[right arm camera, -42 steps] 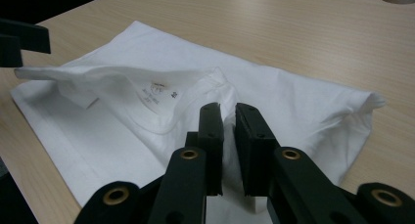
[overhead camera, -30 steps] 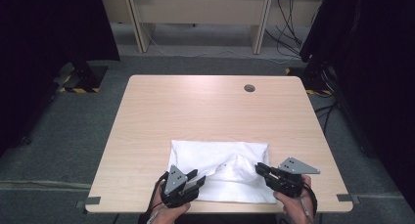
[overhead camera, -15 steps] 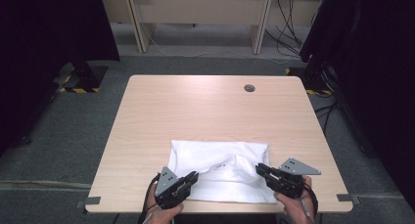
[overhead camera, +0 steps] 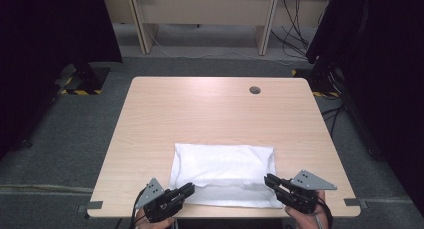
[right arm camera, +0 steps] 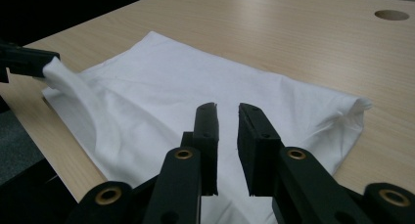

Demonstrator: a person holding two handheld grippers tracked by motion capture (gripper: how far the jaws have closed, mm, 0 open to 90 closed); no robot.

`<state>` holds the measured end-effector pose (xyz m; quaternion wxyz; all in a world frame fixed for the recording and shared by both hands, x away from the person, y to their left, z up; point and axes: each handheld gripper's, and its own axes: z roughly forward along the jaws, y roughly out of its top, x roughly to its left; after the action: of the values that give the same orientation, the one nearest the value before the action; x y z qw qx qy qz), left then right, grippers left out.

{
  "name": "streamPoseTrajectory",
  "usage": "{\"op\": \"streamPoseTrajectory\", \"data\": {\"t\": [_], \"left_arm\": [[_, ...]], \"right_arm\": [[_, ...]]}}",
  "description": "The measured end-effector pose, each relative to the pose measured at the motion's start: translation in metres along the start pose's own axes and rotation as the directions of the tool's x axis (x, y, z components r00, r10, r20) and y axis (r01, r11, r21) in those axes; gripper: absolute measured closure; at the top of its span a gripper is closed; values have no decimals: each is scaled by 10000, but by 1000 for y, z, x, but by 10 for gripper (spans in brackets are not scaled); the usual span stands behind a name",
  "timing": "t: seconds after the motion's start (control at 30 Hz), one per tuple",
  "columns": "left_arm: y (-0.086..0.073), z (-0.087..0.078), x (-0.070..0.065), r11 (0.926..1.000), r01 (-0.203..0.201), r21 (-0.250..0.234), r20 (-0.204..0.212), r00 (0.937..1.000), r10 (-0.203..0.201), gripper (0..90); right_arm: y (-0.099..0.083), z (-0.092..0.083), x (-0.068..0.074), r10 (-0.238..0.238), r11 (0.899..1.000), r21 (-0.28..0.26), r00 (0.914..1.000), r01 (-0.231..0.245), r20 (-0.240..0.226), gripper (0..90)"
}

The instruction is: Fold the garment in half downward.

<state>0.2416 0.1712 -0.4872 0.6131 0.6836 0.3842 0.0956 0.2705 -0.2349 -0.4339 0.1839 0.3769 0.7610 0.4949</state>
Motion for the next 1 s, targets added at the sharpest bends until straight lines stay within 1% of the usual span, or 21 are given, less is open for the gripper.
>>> {"op": "streamPoseTrajectory", "data": {"t": [0.03, 0.07, 0.1, 0.13, 0.17, 0.2, 0.3, 0.37, 0.43, 0.5, 0.53, 0.57, 0.6, 0.67, 0.73, 0.77, 0.8, 0.83, 0.9, 0.97, 1.0], "left_arm": [[4, -2, 3, 9995, 323, -63, 12, 9995, -323, 588], [4, -2, 3, 9995, 323, -63, 12, 9995, -323, 476], [4, -2, 3, 9995, 323, -63, 12, 9995, -323, 476], [6, 0, 6, 9990, 428, -121, -226, 9988, -431, 476], [6, 0, 6, 9990, 428, -121, -226, 9988, -431, 411], [7, 5, 8, 9989, 471, 25, -541, 9974, -469, 391], [11, 16, 13, 9980, 511, 369, -1107, 9928, -468, 352], [15, 26, 16, 9969, 537, 579, -1274, 9908, -460, 336], [19, 35, 20, 9945, 577, 870, -1408, 9890, -450, 318], [21, 43, 24, 9904, 704, 1192, -1730, 9837, -491, 308], [22, 46, 26, 9879, 642, 1411, -1865, 9818, -372, 305], [23, 48, 28, 9852, 692, 1570, -1887, 9813, -388, 302], [23, 50, 30, 9836, 804, 1613, -1919, 9802, -486, 299], [23, 53, 34, 9804, 907, 1749, -2222, 9737, -505, 300], [22, 55, 39, 9753, 1038, 1948, -2343, 9705, -565, 300], [21, 56, 41, 9707, 1236, 2062, -2385, 9684, -727, 301], [21, 56, 42, 9685, 1379, 2074, -2395, 9670, -864, 304], [21, 56, 43, 9678, 1393, 2097, -2412, 9666, -869, 309], [22, 57, 45, 9652, 1406, 2205, -2438, 9661, -850, 323], [23, 58, 47, 9649, 1457, 2185, -2465, 9650, -899, 343], [24, 58, 47, 9646, 1420, 2221, -2476, 9651, -850, 344]], "right_arm": [[0, 3, -4, 141, 9999, 97, 9998, -142, 146, 694], [0, 3, -4, 141, 9999, 97, 9998, -142, 146, 694], [0, 9, -6, 186, 9993, 330, 9993, -196, 315, 694], [0, 9, -6, 186, 9993, 330, 9993, -196, 315, 643], [0, 9, -6, 186, 9993, 330, 9993, -196, 315, 643], [0, 18, -9, 223, 9973, 690, 9988, -253, 441, 598], [-1, 28, -11, 74, 9924, 1222, 9983, -144, 576, 553], [-1, 38, -12, 127, 9893, 1444, 9977, -222, 666, 528], [1, 48, -15, 117, 9838, 1780, 9982, -221, 594, 490], [4, 59, -18, 190, 9793, 1995, 9971, -333, 731, 460], [5, 64, -20, 233, 9777, 2065, 9970, -381, 736, 448], [8, 69, -22, 281, 9754, 2161, 9973, -423, 682, 439], [10, 74, -24, 275, 9741, 2219, 9972, -423, 693, 431], [14, 84, -29, 362, 9715, 2311, 9967, -523, 733, 420], [16, 94, -36, 407, 9689, 2393, 9942, -635, 992, 417], [16, 97, -40, 409, 9656, 2507, 9924, -692, 1162, 420], [16, 101, -43, 459, 9624, 2602, 9909, -778, 1265, 424], [16, 104, -47, 557, 9592, 2681, 9899, -894, 1305, 430], [15, 108, -51, 500, 9513, 2940, 9873, -931, 1508, 445], [15, 110, -55, 535, 9523, 2882, 9848, -1002, 1655, 458], [16, 110, -55, 536, 9499, 2951, 9837, -1032, 1717, 458]]}}
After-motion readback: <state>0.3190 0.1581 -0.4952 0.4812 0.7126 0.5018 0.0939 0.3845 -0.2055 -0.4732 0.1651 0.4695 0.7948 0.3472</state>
